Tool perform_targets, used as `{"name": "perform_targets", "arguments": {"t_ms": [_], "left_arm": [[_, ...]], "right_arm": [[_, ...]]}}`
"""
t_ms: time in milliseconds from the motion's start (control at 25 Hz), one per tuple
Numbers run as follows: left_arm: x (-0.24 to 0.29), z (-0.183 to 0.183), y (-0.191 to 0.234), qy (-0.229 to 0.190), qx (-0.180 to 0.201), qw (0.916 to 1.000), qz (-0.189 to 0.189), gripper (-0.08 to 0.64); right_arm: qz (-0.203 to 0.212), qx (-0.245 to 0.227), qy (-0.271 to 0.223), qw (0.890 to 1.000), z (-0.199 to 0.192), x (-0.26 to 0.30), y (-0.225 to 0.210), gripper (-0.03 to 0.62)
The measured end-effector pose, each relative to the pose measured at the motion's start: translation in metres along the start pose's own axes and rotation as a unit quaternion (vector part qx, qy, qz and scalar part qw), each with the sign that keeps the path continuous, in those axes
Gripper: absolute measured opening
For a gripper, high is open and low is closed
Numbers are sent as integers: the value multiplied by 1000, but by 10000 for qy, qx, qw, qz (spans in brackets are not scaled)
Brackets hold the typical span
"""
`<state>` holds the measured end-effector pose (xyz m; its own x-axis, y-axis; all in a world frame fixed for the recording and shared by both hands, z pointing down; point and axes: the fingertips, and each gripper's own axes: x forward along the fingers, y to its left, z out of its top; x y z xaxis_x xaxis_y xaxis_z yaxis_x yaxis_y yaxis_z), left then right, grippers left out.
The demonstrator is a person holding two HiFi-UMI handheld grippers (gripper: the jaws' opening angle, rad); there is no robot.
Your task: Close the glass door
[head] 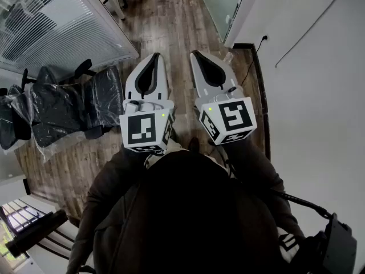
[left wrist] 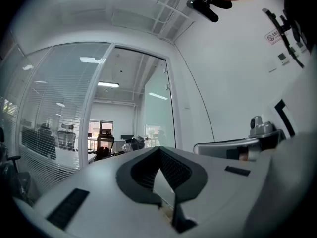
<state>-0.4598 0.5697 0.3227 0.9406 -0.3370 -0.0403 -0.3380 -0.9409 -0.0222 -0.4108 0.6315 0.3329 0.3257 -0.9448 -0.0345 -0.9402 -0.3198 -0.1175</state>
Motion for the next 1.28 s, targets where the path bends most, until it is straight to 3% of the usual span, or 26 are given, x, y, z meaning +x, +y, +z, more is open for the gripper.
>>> {"name": "perform_targets", "arguments": {"t_ms": [200, 360, 520, 960, 1280], "left_arm": [[25, -7, 37, 13, -58, 10000, 4, -3], [77, -37, 58, 149, -109, 9998, 8, -3], [126, -43, 110, 169, -175, 9996, -113, -3], [300, -49, 183, 307, -323, 9989, -139, -3], [453, -52, 203, 558, -388, 9976, -128, -3]], "right_arm": [[-33, -57, 78, 9999, -9, 41, 2, 0], [19, 20, 135, 9999, -31, 89, -26, 0], [-47, 70, 25, 10000, -33, 159, -31, 2], [-108, 291, 123, 9994, -21, 324, -128, 2], [-240, 328, 257, 9988, 2, 435, -240, 2]]}}
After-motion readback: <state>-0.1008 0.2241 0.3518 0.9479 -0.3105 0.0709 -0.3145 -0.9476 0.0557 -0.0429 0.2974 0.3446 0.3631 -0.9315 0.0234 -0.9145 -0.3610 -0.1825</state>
